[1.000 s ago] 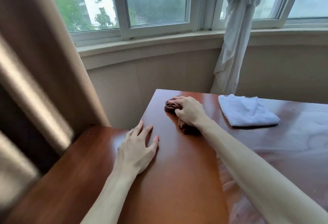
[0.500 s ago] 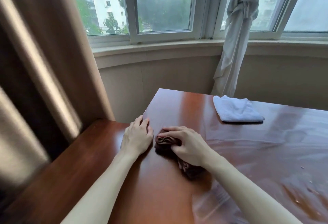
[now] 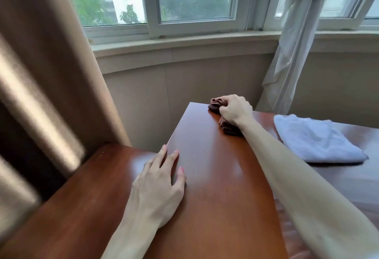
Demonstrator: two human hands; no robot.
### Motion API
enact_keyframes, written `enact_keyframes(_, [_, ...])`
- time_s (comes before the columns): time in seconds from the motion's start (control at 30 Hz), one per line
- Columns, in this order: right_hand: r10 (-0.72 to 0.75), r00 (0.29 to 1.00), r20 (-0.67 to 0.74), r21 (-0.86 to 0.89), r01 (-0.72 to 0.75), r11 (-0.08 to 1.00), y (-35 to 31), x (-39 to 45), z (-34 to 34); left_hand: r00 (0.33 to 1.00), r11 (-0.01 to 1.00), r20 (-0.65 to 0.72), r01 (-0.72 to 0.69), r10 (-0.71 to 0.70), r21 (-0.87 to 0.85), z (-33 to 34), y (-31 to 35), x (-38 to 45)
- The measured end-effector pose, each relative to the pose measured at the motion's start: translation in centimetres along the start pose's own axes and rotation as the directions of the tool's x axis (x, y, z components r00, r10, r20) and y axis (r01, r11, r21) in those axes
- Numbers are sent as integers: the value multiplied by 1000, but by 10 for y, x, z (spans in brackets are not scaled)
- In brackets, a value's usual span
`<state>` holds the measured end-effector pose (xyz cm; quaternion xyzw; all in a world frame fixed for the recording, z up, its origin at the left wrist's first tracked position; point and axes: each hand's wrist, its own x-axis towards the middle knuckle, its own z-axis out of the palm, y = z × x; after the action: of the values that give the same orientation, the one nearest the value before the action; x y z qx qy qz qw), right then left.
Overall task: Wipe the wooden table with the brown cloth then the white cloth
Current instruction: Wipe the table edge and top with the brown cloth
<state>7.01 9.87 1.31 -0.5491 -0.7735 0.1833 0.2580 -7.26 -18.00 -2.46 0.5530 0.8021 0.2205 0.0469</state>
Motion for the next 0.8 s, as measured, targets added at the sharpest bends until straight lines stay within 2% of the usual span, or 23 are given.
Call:
enact_keyframes(0.13, [-85, 995, 47, -32, 86, 996, -7, -30, 0, 1000, 1000, 18, 5, -5, -22, -3, 2, -3])
enact_keyframes(0.27, [-238, 960, 145, -55, 248, 967, -27, -117, -9, 1000, 1000, 26, 1, -1, -18, -6, 4, -3])
enact_keyframes(0.43, [-409, 886, 219, 35, 412, 910, -44, -245, -21, 997, 994, 29, 71, -69, -80, -11, 5, -7])
enact_keyframes(0.53, [-462, 855, 237, 91, 454, 886, -42, -297, -29, 999, 994, 12, 50, -49, -98, -14, 6, -11])
enact_keyframes(0.63, [-443, 866, 232, 114, 428, 896, -41, -299, -36, 1000, 999, 28, -9, 10, -33, -14, 7, -14])
enact_keyframes(0.8, [-386, 908, 166, 59, 381, 923, -34, -232, -34, 997, 997, 8, -73, 73, -18, -10, 5, -13])
